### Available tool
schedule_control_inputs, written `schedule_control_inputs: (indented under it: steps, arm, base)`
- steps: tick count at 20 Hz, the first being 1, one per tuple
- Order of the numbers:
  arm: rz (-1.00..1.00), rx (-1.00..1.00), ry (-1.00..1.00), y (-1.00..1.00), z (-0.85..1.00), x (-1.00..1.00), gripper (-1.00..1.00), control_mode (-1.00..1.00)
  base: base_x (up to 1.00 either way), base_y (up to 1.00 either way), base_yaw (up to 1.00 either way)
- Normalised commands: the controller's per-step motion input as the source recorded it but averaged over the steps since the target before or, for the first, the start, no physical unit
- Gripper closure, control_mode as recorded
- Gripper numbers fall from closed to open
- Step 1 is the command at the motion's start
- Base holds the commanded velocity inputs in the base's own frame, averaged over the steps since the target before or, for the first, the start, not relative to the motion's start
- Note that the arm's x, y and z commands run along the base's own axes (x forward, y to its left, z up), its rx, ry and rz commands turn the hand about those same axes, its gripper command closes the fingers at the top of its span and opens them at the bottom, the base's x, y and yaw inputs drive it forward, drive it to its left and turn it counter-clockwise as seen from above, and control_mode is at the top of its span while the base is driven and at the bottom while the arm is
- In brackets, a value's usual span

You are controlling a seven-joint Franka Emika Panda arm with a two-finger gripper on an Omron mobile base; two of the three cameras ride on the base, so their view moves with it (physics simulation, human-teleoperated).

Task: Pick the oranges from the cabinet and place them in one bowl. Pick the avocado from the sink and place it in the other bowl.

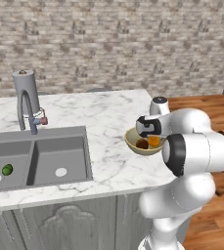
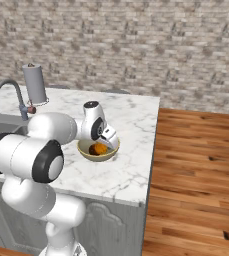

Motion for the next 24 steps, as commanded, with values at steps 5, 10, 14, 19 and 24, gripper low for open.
schedule_control_inputs:
  steps: [5,10,14,19,24]
  arm:
    - [-0.04,0.00,0.00,-0.01,-0.03,0.06,-1.00,-1.00]
    - [-0.04,0.00,0.00,-0.02,-0.03,0.04,-1.00,-1.00]
    - [-0.04,0.00,0.00,-0.04,-0.02,0.01,-1.00,-1.00]
    - [-0.04,0.00,0.00,-0.02,0.00,0.00,-1.00,-1.00]
    - [-0.03,0.00,0.00,0.00,0.01,0.00,-1.00,-1.00]
  base:
    - [0.00,0.00,0.00]
    - [0.00,0.00,0.00]
    - [0.00,0.00,0.00]
    - [0.00,0.00,0.00]
    - [0.00,0.00,0.00]
